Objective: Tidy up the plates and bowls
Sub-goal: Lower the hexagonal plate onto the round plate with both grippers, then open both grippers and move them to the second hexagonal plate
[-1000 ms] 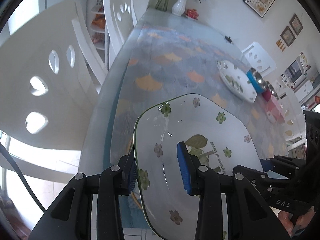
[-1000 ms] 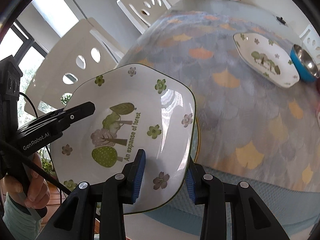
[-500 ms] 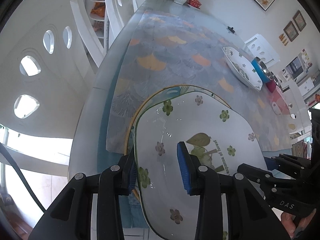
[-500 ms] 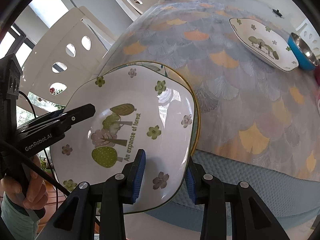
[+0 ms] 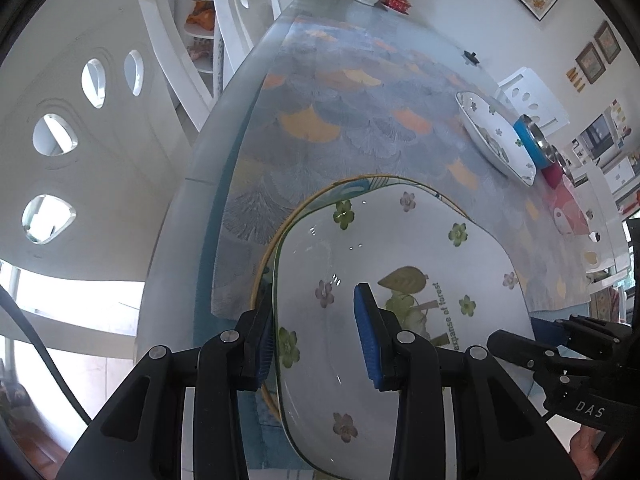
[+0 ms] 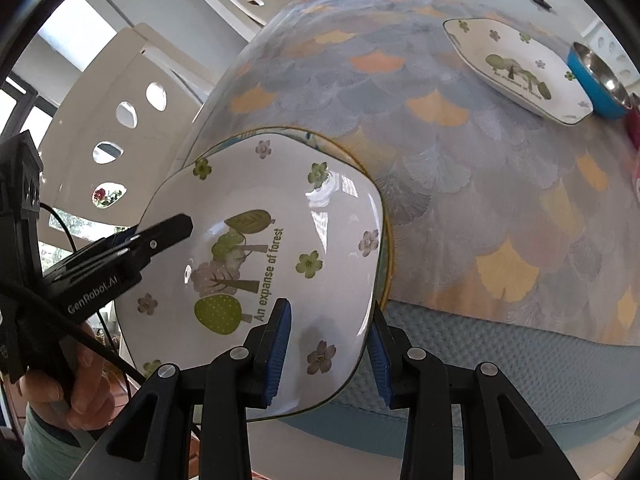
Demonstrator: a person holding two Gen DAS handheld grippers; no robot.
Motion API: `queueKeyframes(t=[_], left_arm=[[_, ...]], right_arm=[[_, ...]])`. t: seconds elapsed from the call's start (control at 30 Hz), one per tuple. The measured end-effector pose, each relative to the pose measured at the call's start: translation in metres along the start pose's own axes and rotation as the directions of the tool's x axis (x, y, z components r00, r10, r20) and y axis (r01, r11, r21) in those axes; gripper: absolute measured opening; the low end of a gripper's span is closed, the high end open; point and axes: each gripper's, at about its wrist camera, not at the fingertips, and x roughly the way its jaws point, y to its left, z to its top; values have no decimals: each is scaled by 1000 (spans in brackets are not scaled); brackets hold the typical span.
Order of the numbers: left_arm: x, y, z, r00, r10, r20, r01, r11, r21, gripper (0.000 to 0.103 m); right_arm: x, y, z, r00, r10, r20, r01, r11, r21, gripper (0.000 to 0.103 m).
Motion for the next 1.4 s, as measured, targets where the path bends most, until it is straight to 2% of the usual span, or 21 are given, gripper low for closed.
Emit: queueKeyframes(t=[0.13, 0.37, 0.5, 0.87, 1.03, 1.2, 1.4], left_arm=[[2, -6, 0, 1000, 19, -5, -19, 1000, 24, 33], [-11, -2, 3, 998, 50, 24, -50, 999, 16, 34], [-24, 3, 5, 997, 56, 59, -57, 998, 8, 35], [-31, 5, 5, 996, 53, 66, -53, 999, -8, 35], [-46, 1, 12, 995, 27, 93, -28, 1000, 9, 35], [-71, -13, 27, 989, 3, 147, -12, 998, 55, 35], [-114, -53, 58, 957, -57, 284, 15, 988, 151, 35]], right_arm=[[1, -2, 1, 999, -36, -11, 36, 999, 4, 37], [-2, 0, -2, 1000, -27, -8, 27, 1000, -13, 37], [-1, 2, -4, 1000, -12, -11, 12, 1000, -20, 37], [-8, 1, -7, 1000, 12, -2, -12, 1000, -3, 37], [-22, 3, -5, 997, 69, 23, -69, 997, 19, 37], [-54, 5, 1, 990, 104, 93, -108, 994, 31, 37], [-104, -11, 16, 968, 86, 235, -98, 994, 40, 39]])
